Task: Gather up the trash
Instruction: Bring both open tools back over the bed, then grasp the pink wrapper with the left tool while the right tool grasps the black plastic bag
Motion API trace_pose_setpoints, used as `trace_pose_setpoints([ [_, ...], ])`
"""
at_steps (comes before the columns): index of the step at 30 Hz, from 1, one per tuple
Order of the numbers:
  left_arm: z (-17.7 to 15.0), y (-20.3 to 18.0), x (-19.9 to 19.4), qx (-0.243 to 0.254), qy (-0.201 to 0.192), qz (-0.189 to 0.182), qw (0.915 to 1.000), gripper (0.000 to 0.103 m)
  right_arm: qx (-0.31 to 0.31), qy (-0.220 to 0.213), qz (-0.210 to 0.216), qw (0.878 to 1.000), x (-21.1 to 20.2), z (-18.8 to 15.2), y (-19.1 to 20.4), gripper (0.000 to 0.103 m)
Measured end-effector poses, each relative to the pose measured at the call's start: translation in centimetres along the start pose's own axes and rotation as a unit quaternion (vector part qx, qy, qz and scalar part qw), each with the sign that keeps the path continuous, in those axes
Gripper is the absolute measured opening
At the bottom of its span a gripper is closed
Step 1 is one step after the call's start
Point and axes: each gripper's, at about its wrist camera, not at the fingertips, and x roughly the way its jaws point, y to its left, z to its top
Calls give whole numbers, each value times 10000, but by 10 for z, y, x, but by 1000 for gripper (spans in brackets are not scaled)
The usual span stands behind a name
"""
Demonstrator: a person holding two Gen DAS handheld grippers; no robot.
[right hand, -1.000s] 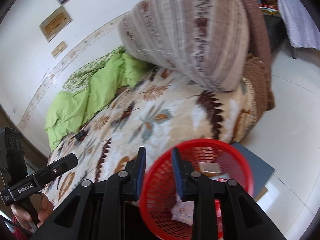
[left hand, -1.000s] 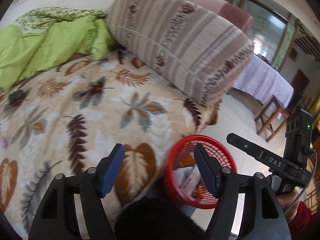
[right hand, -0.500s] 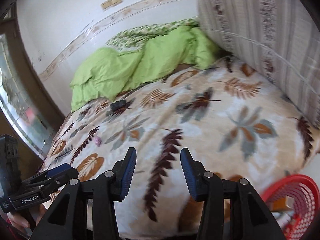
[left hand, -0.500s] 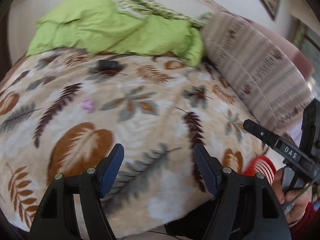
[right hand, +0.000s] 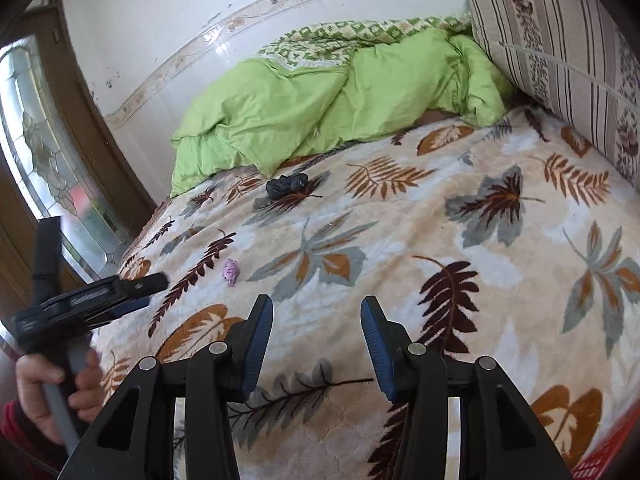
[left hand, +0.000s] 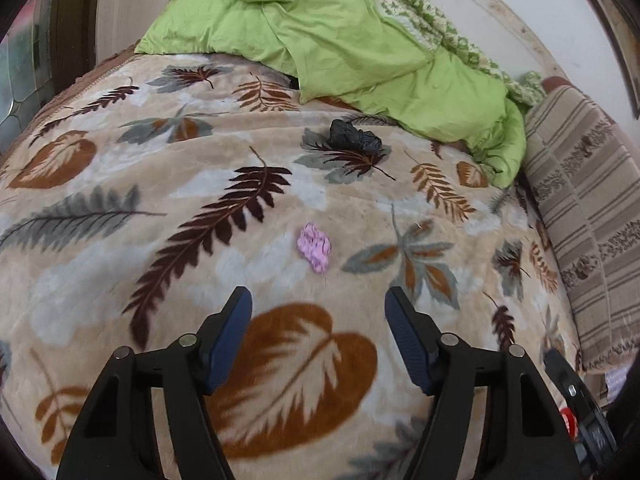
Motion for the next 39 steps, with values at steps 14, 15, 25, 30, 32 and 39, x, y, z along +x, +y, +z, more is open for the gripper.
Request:
trace_pose_setpoints([
  [14, 16, -3, 83, 158, 64, 846, 9963, 27, 268, 185, 380, 9987, 11, 4, -6, 49],
  [15, 16, 0, 73, 118, -36, 867, 9962, 27, 326, 269, 414, 9983, 16, 4, -6, 49],
  [25, 11, 27, 24, 35, -607, 1046, 9926, 27, -530, 482, 631, 9954, 81, 73, 41, 49],
  [30, 12, 34, 41, -47, -360, 896, 9953, 27, -455, 604, 628, 9952, 160, 117, 49, 54],
  [32, 14, 34, 42, -46, -353, 838, 9958, 27, -358, 732, 578, 9950, 196, 131, 47, 54],
  [39, 20, 44, 40, -116, -318, 750, 9966, 27, 342, 737, 182, 9965, 301, 164, 32, 54],
])
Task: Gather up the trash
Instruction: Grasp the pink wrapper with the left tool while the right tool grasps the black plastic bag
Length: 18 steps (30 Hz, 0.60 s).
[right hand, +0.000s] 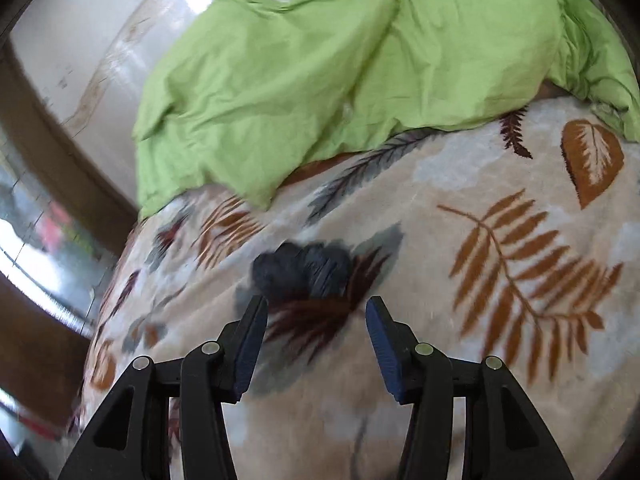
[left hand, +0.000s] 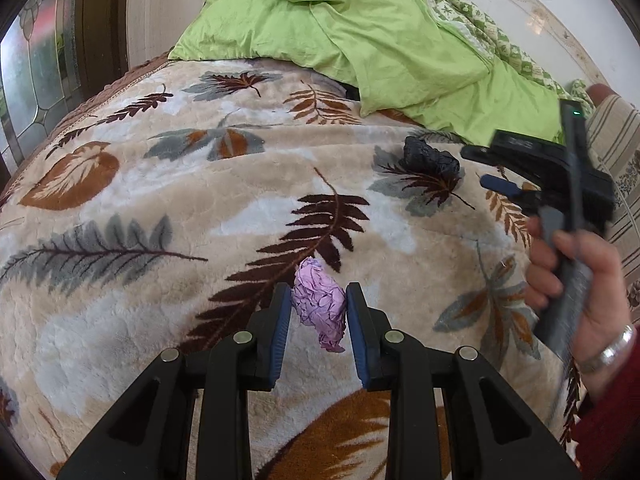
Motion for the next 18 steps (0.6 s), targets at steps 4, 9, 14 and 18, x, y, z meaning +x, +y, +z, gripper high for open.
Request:
trace_pose_setpoints([
  [4, 1, 3, 4, -44, 67, -2, 10000, 27, 345, 173, 130, 9992, 37, 8, -6, 42],
  [9, 2, 4, 4, -49, 51, 10, 10000, 27, 56, 52, 150, 9999, 15, -9, 8, 19],
  [14, 1, 2, 1, -20, 0, 32, 10000, 27, -362, -101, 263, 9989, -45, -47, 23, 18],
  [18, 0, -1, -5, 42, -114, 87, 9999, 27, -586, -214, 284, 9976, -103, -86, 25, 18],
])
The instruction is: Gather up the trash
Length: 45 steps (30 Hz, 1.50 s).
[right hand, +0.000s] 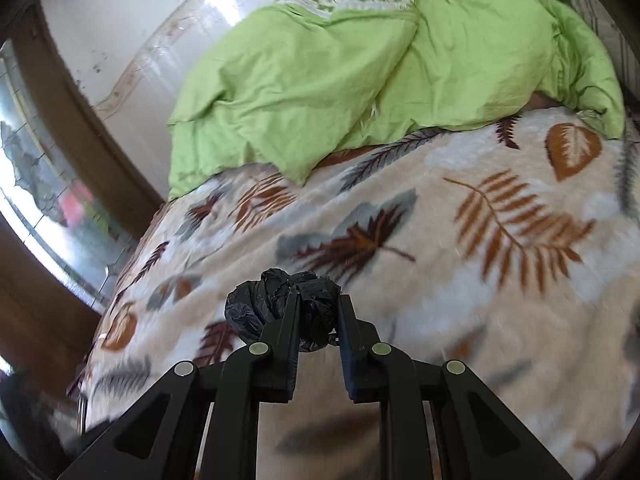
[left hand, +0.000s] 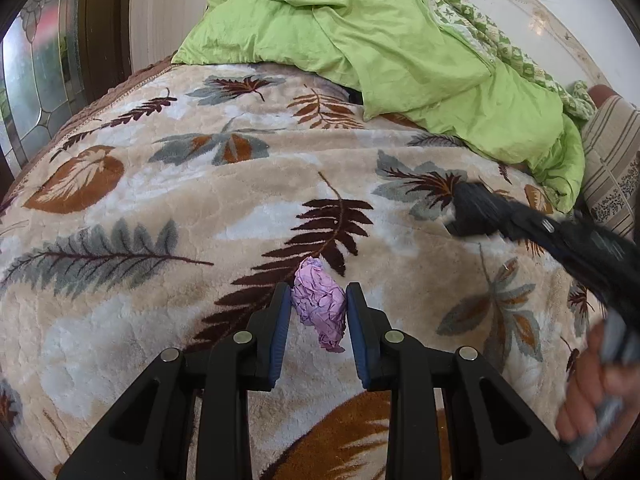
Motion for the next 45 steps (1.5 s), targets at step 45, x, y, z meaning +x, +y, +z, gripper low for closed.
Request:
trace_pose_setpoints([
  [45, -100, -42, -119, 1360, -871, 256, 9865, 27, -326, -692, -687, 9947, -182, -124, 5, 18],
])
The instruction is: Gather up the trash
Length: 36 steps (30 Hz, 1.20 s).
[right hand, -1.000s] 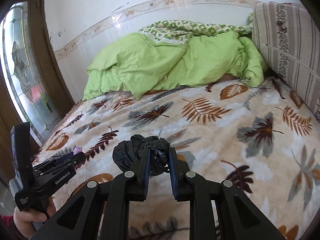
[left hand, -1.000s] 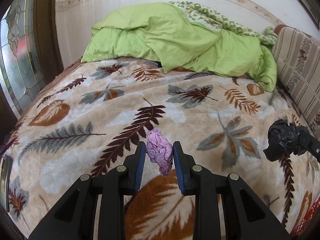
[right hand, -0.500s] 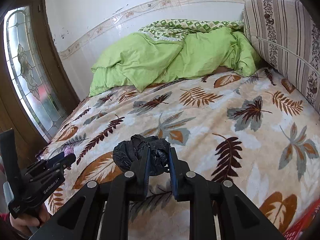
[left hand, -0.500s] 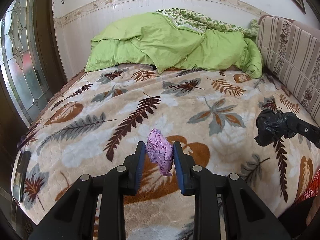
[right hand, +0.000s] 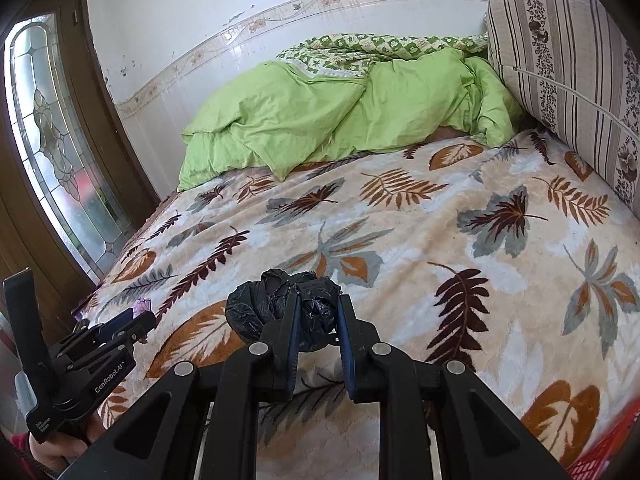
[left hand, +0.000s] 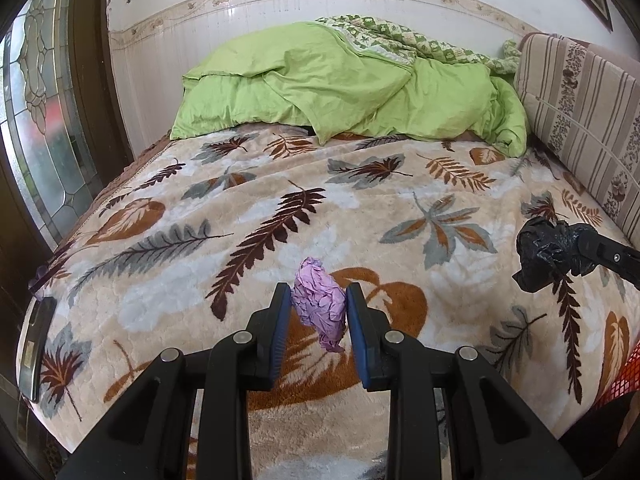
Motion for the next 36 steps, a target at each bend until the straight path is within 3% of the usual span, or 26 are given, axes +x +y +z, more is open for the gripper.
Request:
trace_pose_setpoints([
  [30, -1, 1, 1, 11, -14, -38, 10000, 27, -43, -65, -57, 10000, 0, 2, 2, 19],
  [32, 1, 0, 1, 24, -6, -120, 9999, 27, -24, -157, -96, 9998, -7, 3, 1, 18],
  [36, 5, -22, -10, 170, -32, -661, 9977, 27, 231, -183, -114, 9995, -35, -1, -10, 18],
])
